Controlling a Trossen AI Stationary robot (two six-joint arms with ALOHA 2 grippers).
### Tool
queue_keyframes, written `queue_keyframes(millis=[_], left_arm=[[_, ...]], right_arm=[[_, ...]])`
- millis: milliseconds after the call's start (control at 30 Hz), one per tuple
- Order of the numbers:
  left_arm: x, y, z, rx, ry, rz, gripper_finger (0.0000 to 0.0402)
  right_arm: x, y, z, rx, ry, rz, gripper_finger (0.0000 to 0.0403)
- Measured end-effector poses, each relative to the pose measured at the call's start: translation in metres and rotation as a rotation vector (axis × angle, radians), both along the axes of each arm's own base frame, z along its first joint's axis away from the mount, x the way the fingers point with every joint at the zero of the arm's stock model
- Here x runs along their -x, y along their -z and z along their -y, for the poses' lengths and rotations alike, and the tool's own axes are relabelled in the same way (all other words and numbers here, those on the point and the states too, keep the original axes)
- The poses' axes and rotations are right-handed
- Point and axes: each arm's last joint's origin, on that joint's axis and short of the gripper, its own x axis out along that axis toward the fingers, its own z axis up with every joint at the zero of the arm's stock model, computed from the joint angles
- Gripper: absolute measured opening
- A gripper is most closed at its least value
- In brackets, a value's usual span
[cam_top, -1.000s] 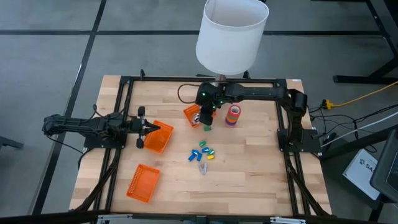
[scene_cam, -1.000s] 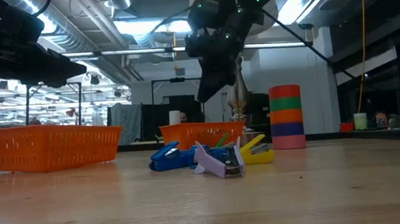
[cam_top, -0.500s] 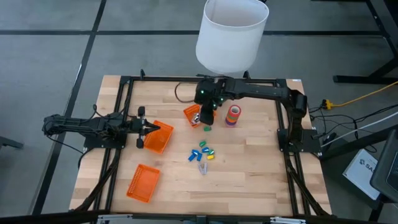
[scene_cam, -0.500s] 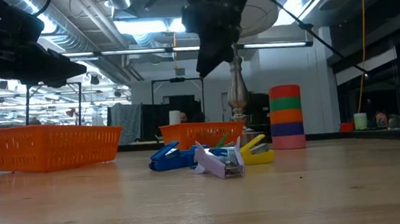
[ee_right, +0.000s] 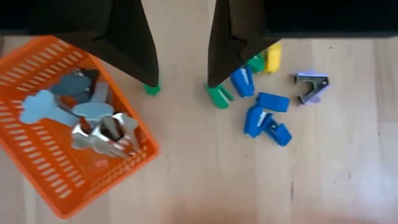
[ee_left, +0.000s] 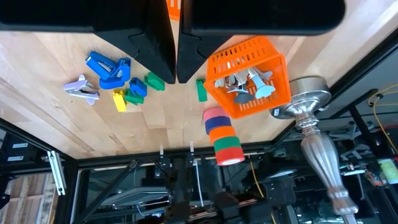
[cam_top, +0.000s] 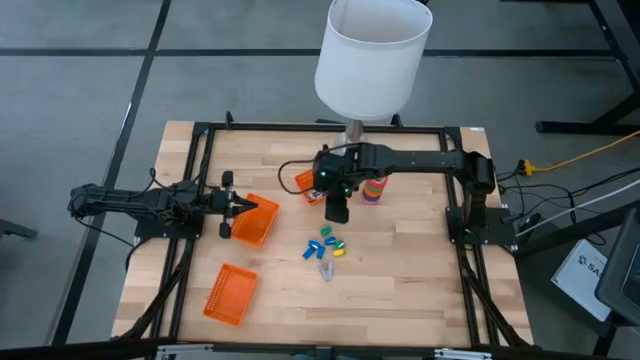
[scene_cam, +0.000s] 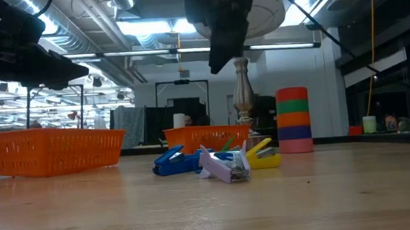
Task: Pick and place Stapler, Stapler remover, tape
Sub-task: Put the purple staple remover into the top orange bin
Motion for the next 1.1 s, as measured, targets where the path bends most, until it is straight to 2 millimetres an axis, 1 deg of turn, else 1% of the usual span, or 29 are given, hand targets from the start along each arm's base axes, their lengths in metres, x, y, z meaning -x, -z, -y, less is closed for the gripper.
queue_keyframes(millis=[467, 567, 700, 933, 1100], left_arm=[[0.000, 0.000, 0.000, 0.000, 0.000, 0.000, 0.0010], [0.000, 0.000, 0.000, 0.000, 0.000, 0.001, 0.0013], [0.000, 0.000, 0.000, 0.000, 0.000, 0.001, 0.0011], [0.000, 0.000, 0.000, 0.000, 0.000, 0.000, 0.0013], [0.000, 0.000, 0.000, 0.000, 0.000, 0.000, 0.0011]], right_arm=[[-0.004, -0.002, -0.047, -0.037, -0.030, 0.039, 0.0143], [-0.005, -0.002, -0.058, -0.019, -0.020, 0.049, 0.0143], [-0.002, -0.002, -0.074, 0.024, -0.015, 0.042, 0.0143], [0.009, 0.000, -0.103, 0.015, -0.036, -0.025, 0.0143], [0.013, 0.000, -0.122, 0.015, -0.074, -0.018, 0.0143]])
